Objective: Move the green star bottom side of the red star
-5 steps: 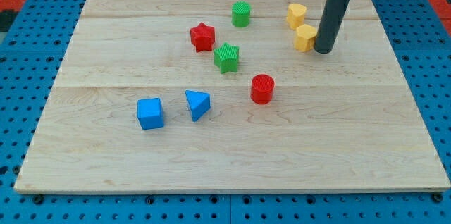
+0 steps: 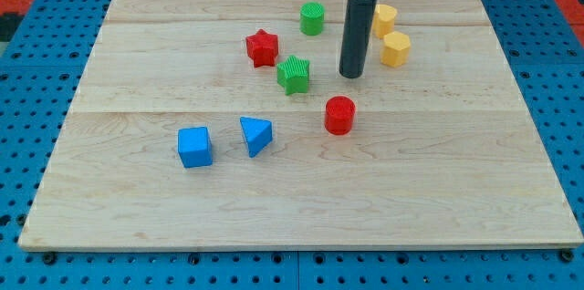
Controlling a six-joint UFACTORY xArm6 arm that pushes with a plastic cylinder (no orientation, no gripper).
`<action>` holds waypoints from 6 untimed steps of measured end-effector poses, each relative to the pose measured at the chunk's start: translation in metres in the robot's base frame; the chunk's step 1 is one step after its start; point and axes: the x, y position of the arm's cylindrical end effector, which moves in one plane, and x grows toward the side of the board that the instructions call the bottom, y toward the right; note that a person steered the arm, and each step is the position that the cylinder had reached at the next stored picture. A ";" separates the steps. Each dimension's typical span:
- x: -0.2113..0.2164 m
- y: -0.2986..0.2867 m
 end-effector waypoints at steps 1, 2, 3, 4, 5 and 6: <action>0.007 -0.034; 0.033 -0.044; 0.036 -0.047; 0.048 -0.059; 0.050 -0.116; 0.050 -0.178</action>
